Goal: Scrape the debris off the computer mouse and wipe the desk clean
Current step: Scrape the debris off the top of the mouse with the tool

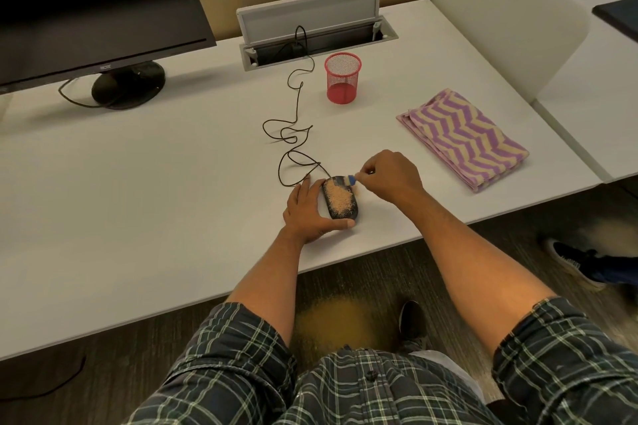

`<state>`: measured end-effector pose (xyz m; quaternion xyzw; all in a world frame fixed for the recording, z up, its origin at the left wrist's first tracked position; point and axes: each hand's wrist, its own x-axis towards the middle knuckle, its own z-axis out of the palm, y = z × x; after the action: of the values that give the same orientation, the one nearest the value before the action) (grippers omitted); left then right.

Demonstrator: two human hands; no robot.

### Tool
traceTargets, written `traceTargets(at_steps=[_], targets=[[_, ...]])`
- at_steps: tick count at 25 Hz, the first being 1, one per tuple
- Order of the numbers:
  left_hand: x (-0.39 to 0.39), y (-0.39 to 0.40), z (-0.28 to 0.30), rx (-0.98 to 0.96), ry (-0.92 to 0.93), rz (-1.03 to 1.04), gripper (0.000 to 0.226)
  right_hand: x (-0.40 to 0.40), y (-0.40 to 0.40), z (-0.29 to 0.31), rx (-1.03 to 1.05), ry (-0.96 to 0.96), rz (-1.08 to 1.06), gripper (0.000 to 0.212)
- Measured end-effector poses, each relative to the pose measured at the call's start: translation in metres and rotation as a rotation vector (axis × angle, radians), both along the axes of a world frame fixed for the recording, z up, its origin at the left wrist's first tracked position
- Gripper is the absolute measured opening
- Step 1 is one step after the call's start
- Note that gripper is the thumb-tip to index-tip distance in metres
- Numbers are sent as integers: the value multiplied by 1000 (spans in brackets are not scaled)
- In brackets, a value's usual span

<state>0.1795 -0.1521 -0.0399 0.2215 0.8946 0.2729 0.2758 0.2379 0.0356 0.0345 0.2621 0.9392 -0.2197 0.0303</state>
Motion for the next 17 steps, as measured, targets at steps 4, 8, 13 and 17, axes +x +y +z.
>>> traceTargets(at_steps=[4,8,13,17], targets=[[1,-1,2,2,-1,-4,123,5,4,-3,-19,-12,-16,15],[1,0,2,-2,3,-3,122,9,7,-6,-16,-29,-17,16],[1,0,2,0,-6,-1,123,9,3,-5,-46,19,15,18],[1,0,2,-11,1,-8,124,4,-1,-2,-24,64,38,19]])
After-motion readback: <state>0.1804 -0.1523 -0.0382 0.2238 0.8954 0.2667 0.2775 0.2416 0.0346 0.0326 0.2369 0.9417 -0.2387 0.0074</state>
